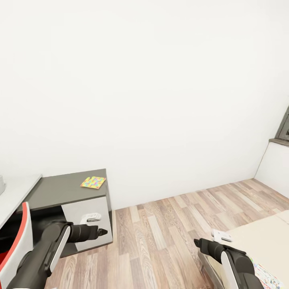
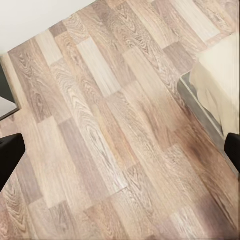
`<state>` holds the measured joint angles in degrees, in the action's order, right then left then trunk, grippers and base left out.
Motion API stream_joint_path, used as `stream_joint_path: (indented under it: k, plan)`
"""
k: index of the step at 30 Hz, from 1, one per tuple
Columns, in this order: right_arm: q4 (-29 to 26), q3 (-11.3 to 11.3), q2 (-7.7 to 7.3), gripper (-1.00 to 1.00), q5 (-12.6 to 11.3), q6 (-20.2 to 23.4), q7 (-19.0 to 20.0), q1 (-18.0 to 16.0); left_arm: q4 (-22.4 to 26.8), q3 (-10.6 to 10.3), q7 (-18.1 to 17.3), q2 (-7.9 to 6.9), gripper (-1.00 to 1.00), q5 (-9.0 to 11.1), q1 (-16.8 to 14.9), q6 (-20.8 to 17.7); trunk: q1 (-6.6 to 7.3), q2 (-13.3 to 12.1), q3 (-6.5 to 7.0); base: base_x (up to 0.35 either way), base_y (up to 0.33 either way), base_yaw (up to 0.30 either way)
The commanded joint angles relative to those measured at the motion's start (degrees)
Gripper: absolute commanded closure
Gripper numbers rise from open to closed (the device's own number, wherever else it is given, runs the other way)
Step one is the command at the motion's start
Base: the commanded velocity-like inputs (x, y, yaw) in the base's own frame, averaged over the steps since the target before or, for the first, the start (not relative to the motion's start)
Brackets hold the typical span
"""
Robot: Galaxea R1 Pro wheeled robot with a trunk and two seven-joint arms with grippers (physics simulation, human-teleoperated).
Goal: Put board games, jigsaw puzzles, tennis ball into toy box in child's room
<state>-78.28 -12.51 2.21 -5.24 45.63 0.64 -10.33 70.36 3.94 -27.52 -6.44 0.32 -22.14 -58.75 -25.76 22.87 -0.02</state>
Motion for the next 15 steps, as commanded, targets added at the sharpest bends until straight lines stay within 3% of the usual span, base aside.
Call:
stream_joint_path:
  k: [1,9,15]
  plan:
    - [0.0,-0.1,0.06,-1.00,-0.3,0.2,0.1,0.0,0.0,0.1,-0.2,-0.02,-1.00,0.0,0.0,-0.3,-0.02,0.0,-0.03,0.000,0.000,-0.245]
    - [-0.1,-0.1,0.07,-1.00,-0.3,0.2,0.1,0.0,0.0,0.1,-0.2,-0.05,-1.00,0.0,0.0,-0.3,-0.02,0.0,-0.03,0.000,0.016,-0.269]
    - [0.0,-0.1,0.07,-1.00,-0.3,0.2,0.1,0.0,0.0,0.1,-0.1,-0.03,-1.00,0.0,0.0,-0.3,-0.02,0.0,-0.03,0.058,0.187,-0.170]
